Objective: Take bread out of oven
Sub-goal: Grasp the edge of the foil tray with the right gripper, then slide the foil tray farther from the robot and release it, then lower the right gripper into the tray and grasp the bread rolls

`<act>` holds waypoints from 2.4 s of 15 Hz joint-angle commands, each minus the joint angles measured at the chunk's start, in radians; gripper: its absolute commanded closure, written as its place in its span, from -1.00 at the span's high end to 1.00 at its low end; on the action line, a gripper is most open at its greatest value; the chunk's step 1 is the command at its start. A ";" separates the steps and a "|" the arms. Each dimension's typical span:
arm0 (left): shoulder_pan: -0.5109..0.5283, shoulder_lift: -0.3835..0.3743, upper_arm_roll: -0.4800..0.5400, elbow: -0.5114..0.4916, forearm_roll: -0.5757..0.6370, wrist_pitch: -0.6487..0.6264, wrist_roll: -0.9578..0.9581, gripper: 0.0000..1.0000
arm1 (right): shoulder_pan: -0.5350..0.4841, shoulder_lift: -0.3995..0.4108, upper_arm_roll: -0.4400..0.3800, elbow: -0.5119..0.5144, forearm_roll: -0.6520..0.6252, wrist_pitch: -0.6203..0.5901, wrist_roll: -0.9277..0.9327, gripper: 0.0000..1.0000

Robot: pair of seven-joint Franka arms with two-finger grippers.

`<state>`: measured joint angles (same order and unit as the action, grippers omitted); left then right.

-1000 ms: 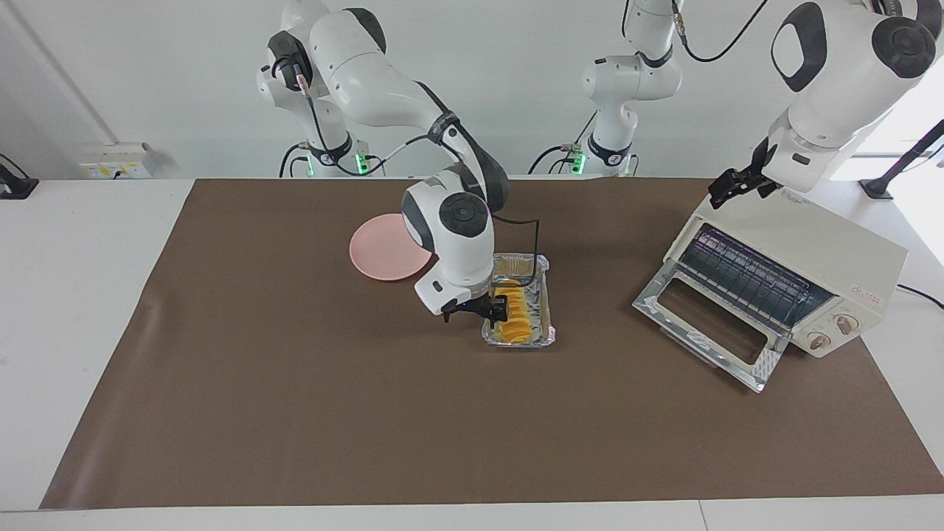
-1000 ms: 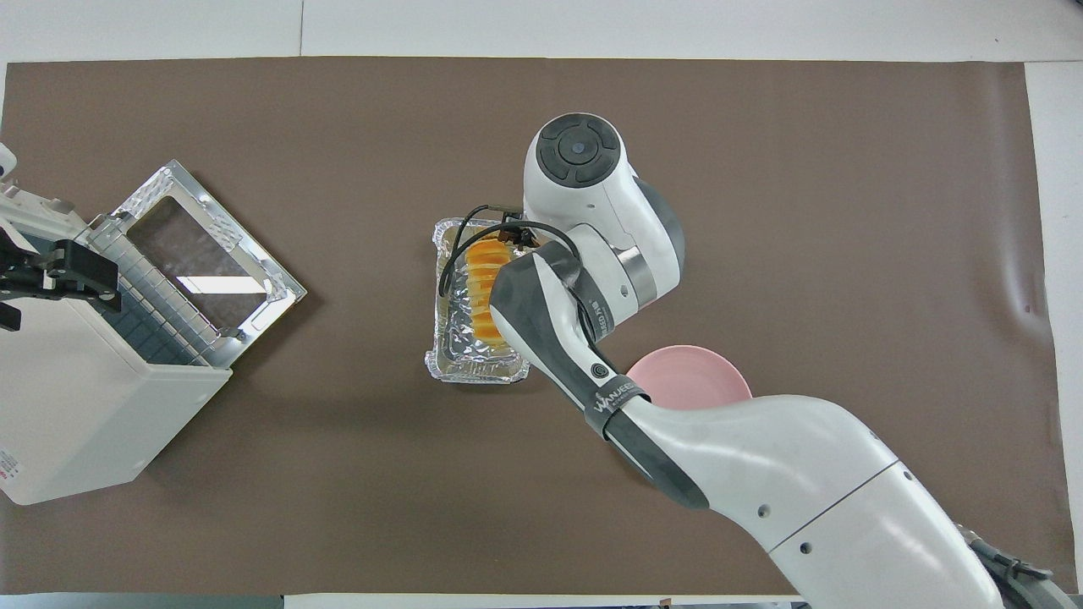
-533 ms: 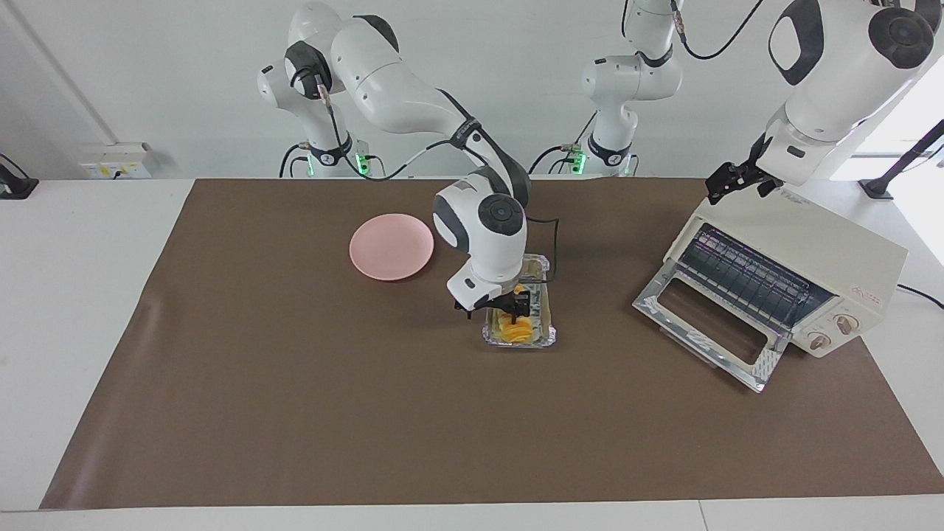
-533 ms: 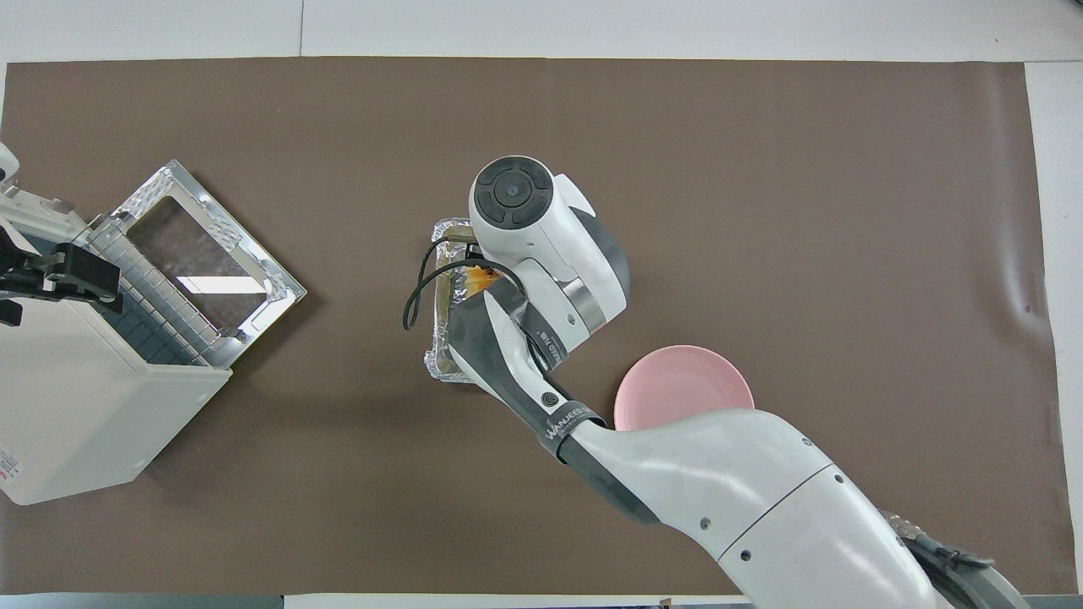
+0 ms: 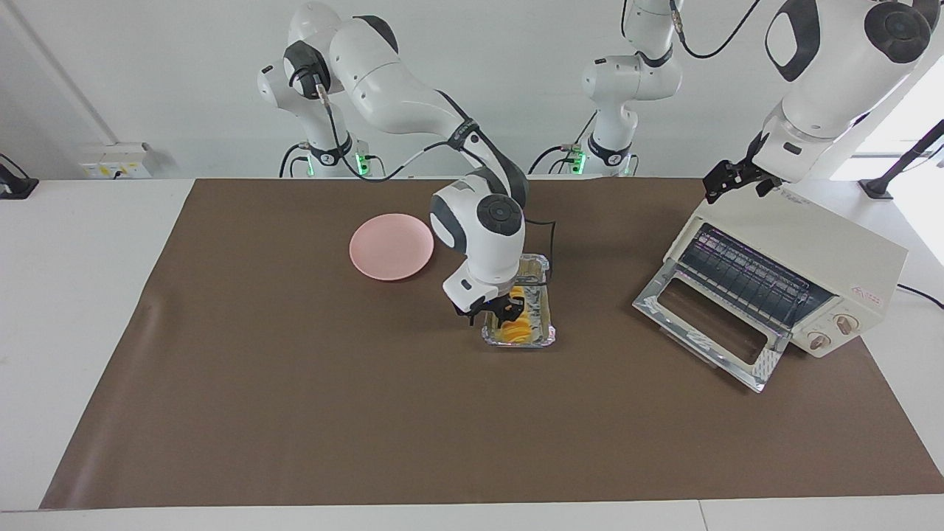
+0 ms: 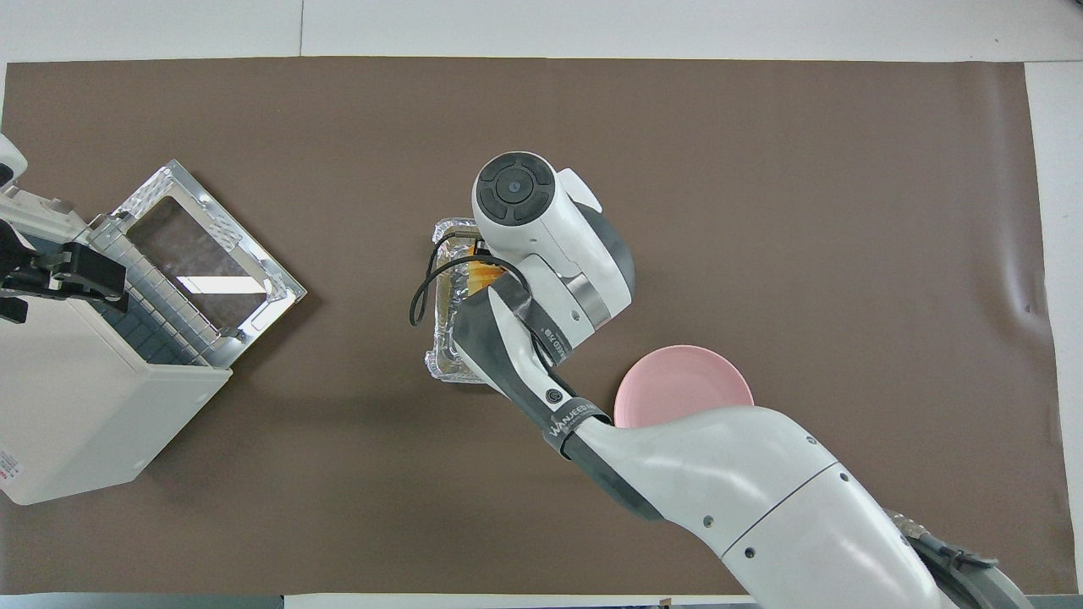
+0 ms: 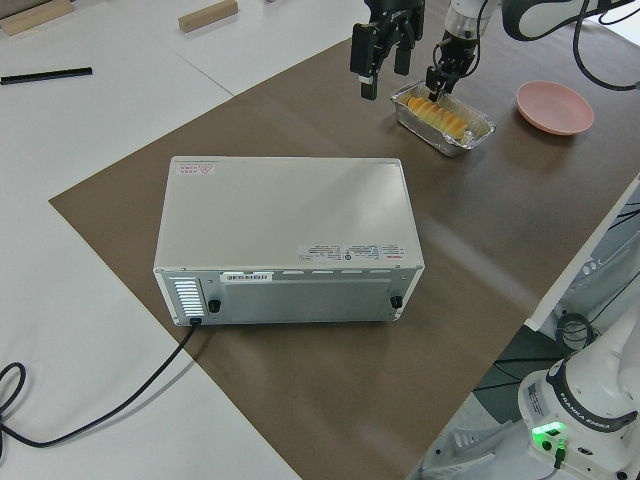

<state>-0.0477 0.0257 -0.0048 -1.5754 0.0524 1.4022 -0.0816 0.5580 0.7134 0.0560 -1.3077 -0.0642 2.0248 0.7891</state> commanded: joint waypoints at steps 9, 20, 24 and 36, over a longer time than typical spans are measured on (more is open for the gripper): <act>0.012 -0.020 -0.017 -0.044 -0.019 0.034 0.014 1.00 | -0.102 -0.032 0.021 0.025 0.004 -0.058 -0.040 -1.00; 0.012 -0.018 -0.009 -0.034 -0.017 0.034 0.005 1.00 | -0.429 -0.146 0.004 -0.154 0.093 0.041 -0.526 -1.00; 0.014 -0.018 -0.009 -0.035 -0.017 0.034 0.005 1.00 | -0.448 -0.147 0.002 -0.211 0.095 0.123 -0.568 -1.00; 0.014 -0.018 -0.009 -0.034 -0.017 0.034 0.005 1.00 | -0.452 -0.164 0.001 -0.154 0.078 -0.044 -0.568 1.00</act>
<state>-0.0444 0.0259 -0.0111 -1.5957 0.0524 1.4204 -0.0801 0.1069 0.5729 0.0488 -1.4873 0.0199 2.0432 0.2325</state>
